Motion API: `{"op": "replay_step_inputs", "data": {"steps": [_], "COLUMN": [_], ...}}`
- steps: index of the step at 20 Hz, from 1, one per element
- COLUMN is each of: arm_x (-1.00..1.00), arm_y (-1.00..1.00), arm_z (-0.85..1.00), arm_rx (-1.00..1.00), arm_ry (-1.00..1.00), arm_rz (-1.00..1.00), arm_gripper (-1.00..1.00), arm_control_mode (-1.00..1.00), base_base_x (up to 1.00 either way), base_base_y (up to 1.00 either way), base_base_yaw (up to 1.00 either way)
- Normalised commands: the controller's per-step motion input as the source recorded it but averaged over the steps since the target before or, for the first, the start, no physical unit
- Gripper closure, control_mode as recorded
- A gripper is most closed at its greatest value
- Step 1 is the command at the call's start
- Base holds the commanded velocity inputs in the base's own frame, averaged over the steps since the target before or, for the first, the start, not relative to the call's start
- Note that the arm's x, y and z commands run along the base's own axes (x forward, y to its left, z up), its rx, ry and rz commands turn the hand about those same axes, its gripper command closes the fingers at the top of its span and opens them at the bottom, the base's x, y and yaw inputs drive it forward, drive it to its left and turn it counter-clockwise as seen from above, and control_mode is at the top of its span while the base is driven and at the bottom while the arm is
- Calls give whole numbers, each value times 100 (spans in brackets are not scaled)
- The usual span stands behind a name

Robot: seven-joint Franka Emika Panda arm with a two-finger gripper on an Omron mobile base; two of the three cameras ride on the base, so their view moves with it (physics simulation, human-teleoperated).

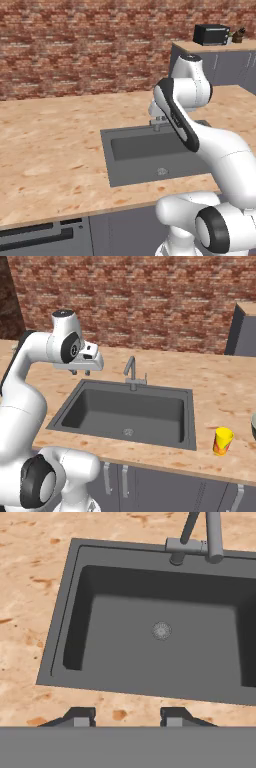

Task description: Move the cup from next to the sink to the open cabinet. Then, move the bowl with the peach to the fridge to clear the area for faucet cleaning.

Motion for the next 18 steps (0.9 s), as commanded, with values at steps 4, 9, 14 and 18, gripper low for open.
{"op": "replay_step_inputs", "data": {"steps": [4,9,14,18], "arm_x": [-44,-7,-17,0], "arm_y": [-3,0,-9,0], "arm_z": [-7,-1,-11,0], "arm_rx": [0,0,0,0], "arm_ry": [1,3,3,0], "arm_rz": [-1,0,-1,0], "arm_gripper": [-100,-100,-100,-100], "arm_control_mode": [-100,-100,100,100], "base_base_x": [0,0,-23,-36], "base_base_y": [0,0,-22,-91], "base_base_yaw": [0,0,-4,-14]}}
